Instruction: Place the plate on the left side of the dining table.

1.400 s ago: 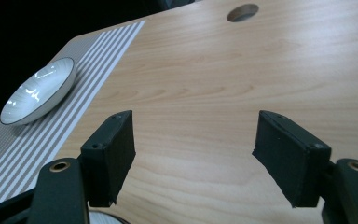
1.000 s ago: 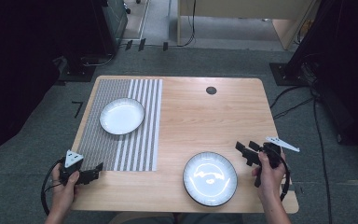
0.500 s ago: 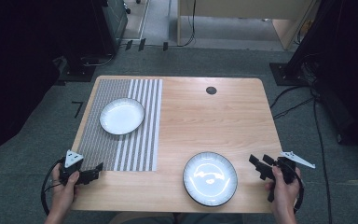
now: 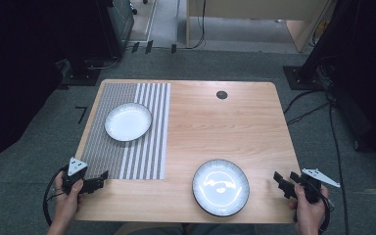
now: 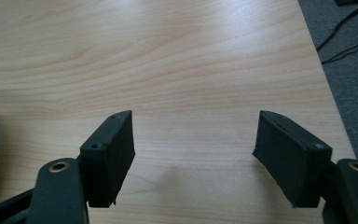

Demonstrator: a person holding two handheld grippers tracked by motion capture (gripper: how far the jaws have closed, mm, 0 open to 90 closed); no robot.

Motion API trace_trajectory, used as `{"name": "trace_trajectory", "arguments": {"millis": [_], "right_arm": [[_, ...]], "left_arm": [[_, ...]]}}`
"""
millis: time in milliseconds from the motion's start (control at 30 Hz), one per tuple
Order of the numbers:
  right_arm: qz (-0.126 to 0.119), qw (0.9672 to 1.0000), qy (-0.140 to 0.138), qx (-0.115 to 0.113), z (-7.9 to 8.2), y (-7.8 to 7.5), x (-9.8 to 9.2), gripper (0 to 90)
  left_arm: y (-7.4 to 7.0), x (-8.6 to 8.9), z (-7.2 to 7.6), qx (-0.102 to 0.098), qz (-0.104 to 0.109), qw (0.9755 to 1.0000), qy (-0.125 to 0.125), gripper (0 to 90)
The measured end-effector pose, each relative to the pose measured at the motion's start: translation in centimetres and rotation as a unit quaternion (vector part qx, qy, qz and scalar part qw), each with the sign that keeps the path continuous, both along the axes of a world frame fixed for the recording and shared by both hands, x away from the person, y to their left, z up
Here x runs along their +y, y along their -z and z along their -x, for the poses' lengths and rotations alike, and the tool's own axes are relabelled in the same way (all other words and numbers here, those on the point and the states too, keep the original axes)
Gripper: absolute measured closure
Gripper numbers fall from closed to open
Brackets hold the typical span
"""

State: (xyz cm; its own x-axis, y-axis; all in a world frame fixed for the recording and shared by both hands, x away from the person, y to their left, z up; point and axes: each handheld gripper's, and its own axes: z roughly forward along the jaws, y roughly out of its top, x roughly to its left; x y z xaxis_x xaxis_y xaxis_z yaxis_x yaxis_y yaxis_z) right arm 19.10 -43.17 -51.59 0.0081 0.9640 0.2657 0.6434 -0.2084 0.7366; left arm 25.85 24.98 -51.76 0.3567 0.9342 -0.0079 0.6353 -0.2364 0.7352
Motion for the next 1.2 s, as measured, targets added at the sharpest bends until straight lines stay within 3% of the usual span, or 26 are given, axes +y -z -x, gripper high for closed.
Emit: {"name": "trace_trajectory", "arguments": {"millis": [67, 233, 433, 633, 733, 1200], "right_arm": [[0.003, 1.0, 0.002, 0.007, -0.1, 0.3, 0.2, 28.6], [0.047, 0.9989, -0.002, 0.005, -0.2, 0.6, 1.1, 28.4], [0.116, 0.993, -0.019, 0.012, -0.4, 0.9, 2.6, 24.0], [0.119, 0.9925, -0.024, 0.016, -0.5, 0.9, 2.8, 20.0], [0.119, 0.9924, -0.025, 0.017, -0.6, 0.9, 2.9, 18.4], [0.119, 0.9924, -0.02, 0.022, -0.8, 0.9, 3.0, 13.7]], "left_arm": [[0.0, 0.1, 0.0, 0.0, 0.003, 1.0, 0.0, 13.0], [0.0, 0.2, 0.0, 0.001, 0.01, 1.0, 0.001, 13.0], [0.0, 0.3, 0.0, 0.001, 0.014, 0.9999, 0.002, 13.0], [0.0, 0.3, 0.0, 0.001, 0.013, 0.9999, 0.002, 13.0], [0.0, -0.1, 0.0, 0.0, -0.006, 1.0, 0.002, 12.8], [0.0, -0.1, 0.0, 0.0, -0.005, 1.0, 0.001, 12.4]]}}
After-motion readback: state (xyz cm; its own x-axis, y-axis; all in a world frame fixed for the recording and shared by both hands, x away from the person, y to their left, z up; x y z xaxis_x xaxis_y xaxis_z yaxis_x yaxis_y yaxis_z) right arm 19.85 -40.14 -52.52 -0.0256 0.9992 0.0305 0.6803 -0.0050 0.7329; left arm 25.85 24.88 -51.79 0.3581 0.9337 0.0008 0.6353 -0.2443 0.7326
